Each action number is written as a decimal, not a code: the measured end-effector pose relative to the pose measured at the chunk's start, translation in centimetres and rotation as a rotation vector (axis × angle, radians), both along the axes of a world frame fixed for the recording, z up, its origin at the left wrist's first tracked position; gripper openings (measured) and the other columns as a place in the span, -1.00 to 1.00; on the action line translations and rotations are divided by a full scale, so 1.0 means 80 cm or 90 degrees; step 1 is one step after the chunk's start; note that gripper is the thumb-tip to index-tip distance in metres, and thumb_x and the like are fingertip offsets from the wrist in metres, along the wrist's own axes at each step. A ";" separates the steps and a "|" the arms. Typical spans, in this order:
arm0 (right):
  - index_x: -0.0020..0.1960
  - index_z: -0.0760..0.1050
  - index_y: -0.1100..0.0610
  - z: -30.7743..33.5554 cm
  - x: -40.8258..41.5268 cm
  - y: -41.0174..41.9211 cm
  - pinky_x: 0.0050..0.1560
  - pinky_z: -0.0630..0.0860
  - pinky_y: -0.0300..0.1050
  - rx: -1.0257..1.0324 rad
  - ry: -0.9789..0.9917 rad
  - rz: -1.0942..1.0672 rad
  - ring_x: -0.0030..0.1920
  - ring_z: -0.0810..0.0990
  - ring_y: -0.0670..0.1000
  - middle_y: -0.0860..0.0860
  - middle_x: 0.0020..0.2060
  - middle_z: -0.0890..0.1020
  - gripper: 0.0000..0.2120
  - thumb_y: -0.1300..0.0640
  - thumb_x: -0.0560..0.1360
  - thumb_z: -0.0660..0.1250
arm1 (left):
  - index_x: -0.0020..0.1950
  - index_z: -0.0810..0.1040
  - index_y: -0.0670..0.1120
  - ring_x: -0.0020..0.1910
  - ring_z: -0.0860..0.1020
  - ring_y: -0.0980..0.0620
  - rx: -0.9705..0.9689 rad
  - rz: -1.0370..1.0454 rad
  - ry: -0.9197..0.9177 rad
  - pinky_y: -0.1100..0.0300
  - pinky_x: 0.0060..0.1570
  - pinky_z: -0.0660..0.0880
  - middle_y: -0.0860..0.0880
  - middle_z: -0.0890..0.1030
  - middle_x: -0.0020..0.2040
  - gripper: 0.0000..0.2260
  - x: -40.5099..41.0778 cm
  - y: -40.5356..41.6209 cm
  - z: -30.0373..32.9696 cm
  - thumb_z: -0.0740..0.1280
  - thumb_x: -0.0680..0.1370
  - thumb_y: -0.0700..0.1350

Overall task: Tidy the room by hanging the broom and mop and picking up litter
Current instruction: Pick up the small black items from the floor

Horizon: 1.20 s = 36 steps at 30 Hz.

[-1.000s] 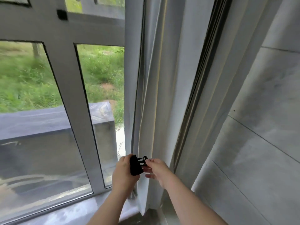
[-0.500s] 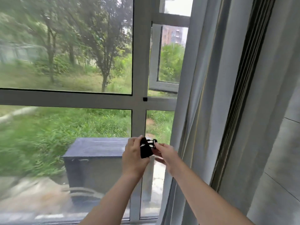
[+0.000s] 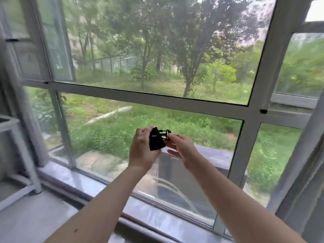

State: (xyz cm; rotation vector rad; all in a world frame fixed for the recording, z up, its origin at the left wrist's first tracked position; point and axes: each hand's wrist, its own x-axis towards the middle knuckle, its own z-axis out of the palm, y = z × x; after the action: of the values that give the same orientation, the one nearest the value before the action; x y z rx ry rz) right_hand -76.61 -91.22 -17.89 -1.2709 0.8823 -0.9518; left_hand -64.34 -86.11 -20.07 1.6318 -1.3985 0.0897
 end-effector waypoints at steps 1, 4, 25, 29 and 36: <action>-0.18 0.45 0.07 -0.004 0.026 0.013 -0.10 0.49 -0.12 0.010 -0.002 0.020 -0.22 0.57 -0.11 -0.02 -0.26 0.60 -0.84 0.15 0.58 0.21 | 0.40 0.40 -0.14 0.16 0.51 -0.11 0.007 0.015 -0.001 0.15 0.17 0.45 -0.14 0.46 0.19 -0.32 0.025 0.019 -0.003 0.51 0.30 -0.20; -0.19 0.45 0.07 -0.014 0.107 0.056 -0.19 0.45 -0.17 0.046 0.003 0.088 -0.23 0.54 -0.08 0.00 -0.27 0.58 -0.83 0.16 0.58 0.21 | 0.39 0.40 -0.12 0.19 0.51 -0.11 0.020 0.082 0.006 0.08 0.22 0.48 -0.13 0.44 0.21 -0.31 0.099 0.077 -0.013 0.53 0.29 -0.21; -0.16 0.48 0.15 -0.034 0.589 0.199 -0.20 0.49 -0.21 0.068 0.066 0.497 -0.29 0.50 -0.07 0.01 -0.33 0.52 -0.85 0.19 0.58 0.22 | 0.36 0.40 0.00 0.14 0.50 -0.02 0.006 0.531 0.090 0.14 0.11 0.51 -0.04 0.42 0.20 -0.36 0.492 0.283 -0.053 0.53 0.32 -0.15; -0.21 0.47 0.13 -0.045 0.674 0.244 -0.19 0.50 -0.20 0.076 0.099 0.584 -0.30 0.52 -0.08 0.01 -0.35 0.54 -0.82 0.18 0.57 0.24 | 0.33 0.43 0.01 0.14 0.52 -0.02 -0.007 0.634 0.112 0.17 0.11 0.50 -0.02 0.43 0.18 -0.37 0.551 0.331 -0.067 0.52 0.30 -0.19; -0.12 0.49 0.18 -0.086 0.801 0.367 -0.14 0.55 -0.17 0.105 0.142 0.731 -0.26 0.53 -0.08 0.02 -0.32 0.53 -0.88 0.17 0.56 0.25 | 0.33 0.44 0.00 0.15 0.52 -0.04 0.010 0.773 0.124 0.15 0.11 0.49 -0.04 0.44 0.19 -0.35 0.642 0.463 -0.107 0.53 0.27 -0.21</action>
State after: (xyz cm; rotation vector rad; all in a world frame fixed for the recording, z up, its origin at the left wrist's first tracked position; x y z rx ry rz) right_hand -12.57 -61.87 -24.80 -1.4522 0.2545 0.1704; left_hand -12.99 -49.05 -28.60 2.2057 -0.1113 0.5915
